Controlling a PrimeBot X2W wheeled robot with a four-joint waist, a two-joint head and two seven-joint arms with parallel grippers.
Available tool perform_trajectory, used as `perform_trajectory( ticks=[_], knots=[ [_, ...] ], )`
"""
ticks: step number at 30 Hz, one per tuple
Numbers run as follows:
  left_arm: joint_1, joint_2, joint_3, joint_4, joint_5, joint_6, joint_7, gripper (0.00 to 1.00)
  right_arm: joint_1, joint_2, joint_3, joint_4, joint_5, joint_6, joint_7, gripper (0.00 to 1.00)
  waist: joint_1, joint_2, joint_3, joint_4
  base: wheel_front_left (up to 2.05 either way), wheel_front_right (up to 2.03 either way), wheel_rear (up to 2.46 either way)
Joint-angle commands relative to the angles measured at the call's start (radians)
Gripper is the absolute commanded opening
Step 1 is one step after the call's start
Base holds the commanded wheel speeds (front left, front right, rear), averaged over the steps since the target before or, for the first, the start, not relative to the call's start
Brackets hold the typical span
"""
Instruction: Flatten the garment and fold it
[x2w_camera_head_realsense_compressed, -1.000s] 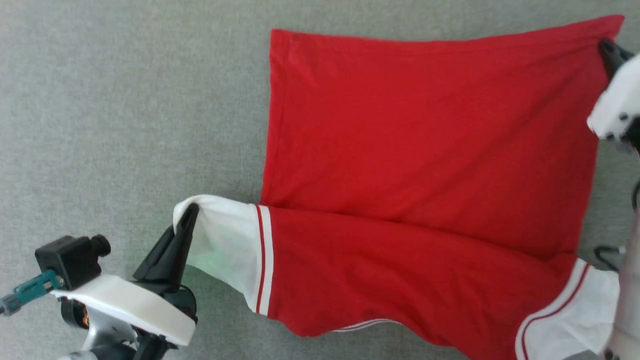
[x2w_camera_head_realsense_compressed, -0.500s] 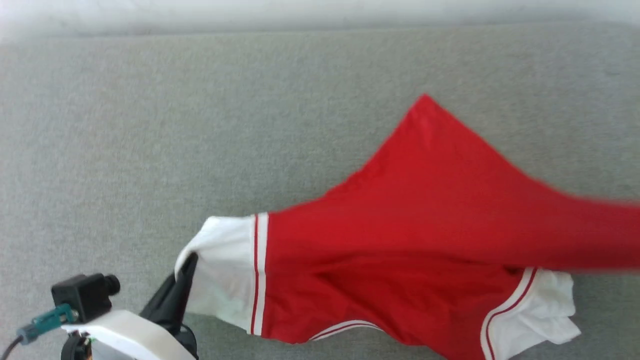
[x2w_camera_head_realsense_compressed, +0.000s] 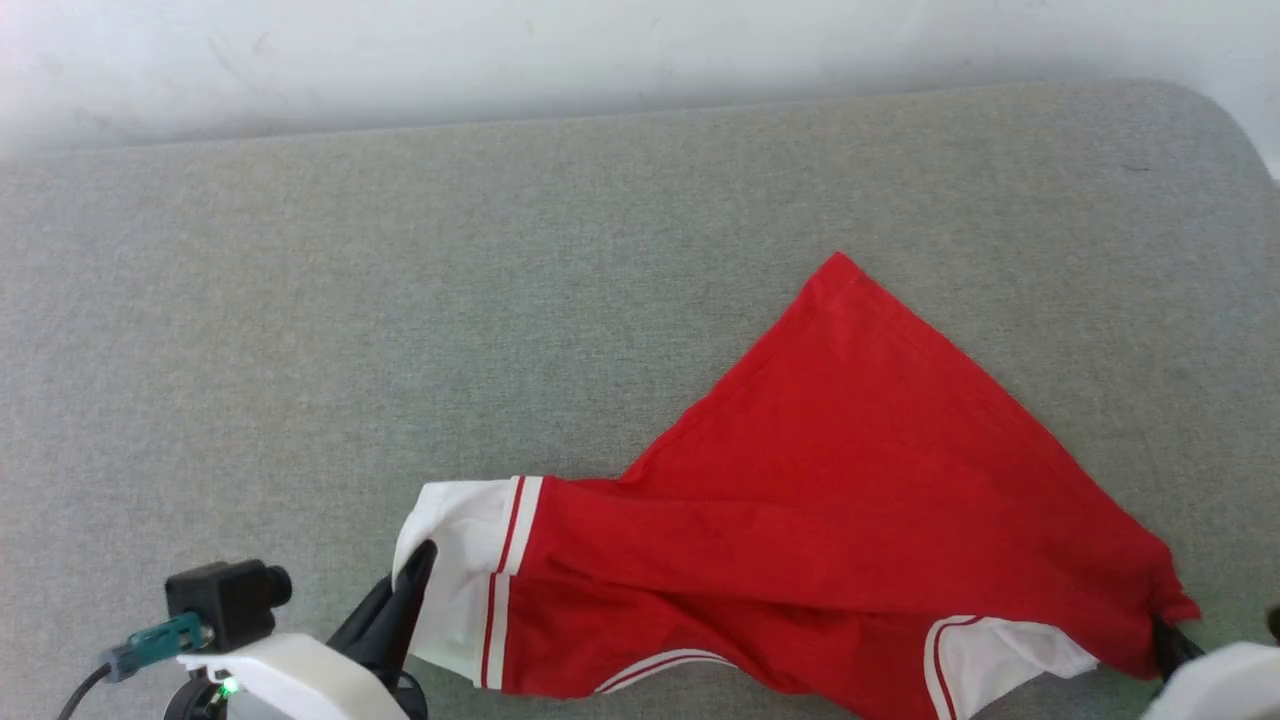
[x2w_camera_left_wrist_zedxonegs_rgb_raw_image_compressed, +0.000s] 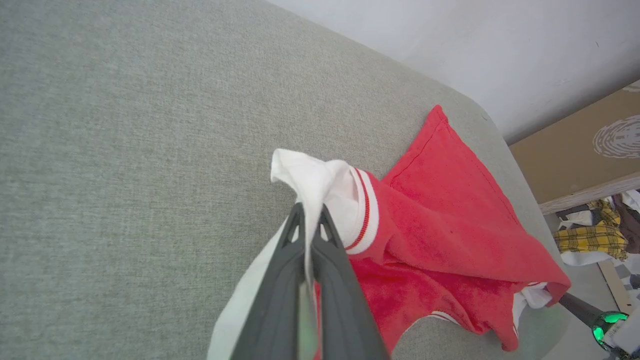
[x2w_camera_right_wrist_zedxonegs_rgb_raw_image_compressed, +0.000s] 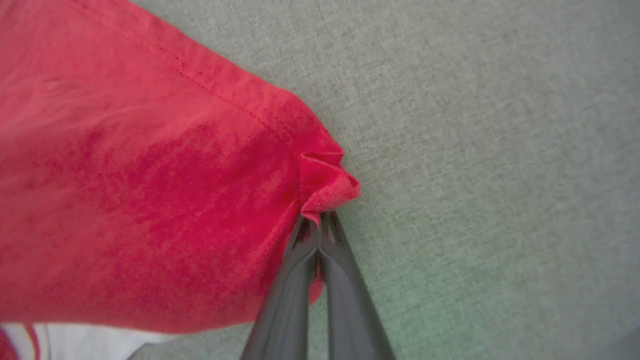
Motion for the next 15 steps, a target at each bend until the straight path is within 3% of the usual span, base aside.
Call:
perform_trajectory(
  ticks=[1,2,3,4,5,8,12,15],
  knots=[
    [-0.016,0.0,-0.005,0.006,0.014,-0.002,0.002,0.0,-0.032,0.001,0.017,0.039,-0.02,-0.001,-0.017,0.0,0.0002,0.0,-0.005,-0.005,0.0,0.0,0.0],
    [-0.02,0.002,-0.01,0.009,0.018,-0.004,0.004,0.0,-0.045,0.001,0.027,0.059,-0.034,-0.001,-0.027,0.0,0.0002,0.0,-0.006,-0.006,0.0,0.0,0.0],
    [-0.022,0.003,-0.014,0.01,0.021,-0.004,0.005,0.0,-0.058,0.001,0.026,0.067,-0.026,-0.001,-0.038,0.09,0.0002,0.0,-0.006,-0.007,0.0,0.0,0.0],
    [-0.025,0.002,-0.015,0.01,0.021,-0.003,0.005,0.0,-0.064,0.001,0.022,0.062,-0.028,-0.001,-0.045,0.72,0.0002,0.0,-0.006,-0.006,0.0,0.0,0.0],
    [-0.026,0.002,-0.017,0.009,0.021,-0.003,0.006,0.0,-0.062,0.001,0.018,0.042,-0.04,-0.001,-0.04,1.0,0.0002,0.0,-0.004,-0.004,0.0,0.0,0.0],
    [-0.026,0.005,-0.02,0.003,0.027,-0.002,0.004,0.0,-0.035,0.001,-0.005,-0.094,-0.032,-0.001,0.021,1.0,0.0002,0.0,0.003,0.008,0.0,0.0,0.0],
    [-0.027,0.002,-0.028,-0.013,0.028,-0.005,-0.003,0.0,-0.01,0.001,-0.046,-0.428,-0.036,-0.001,0.168,1.0,0.0002,0.0,0.023,0.033,0.0,0.0,0.0],
    [-0.036,0.0,-0.032,-0.023,0.03,-0.01,-0.013,0.0,-0.082,-0.014,-0.047,-0.611,-0.059,-0.001,0.245,1.0,0.0002,0.0,0.048,0.056,0.0,0.0,0.0]
  ],
)
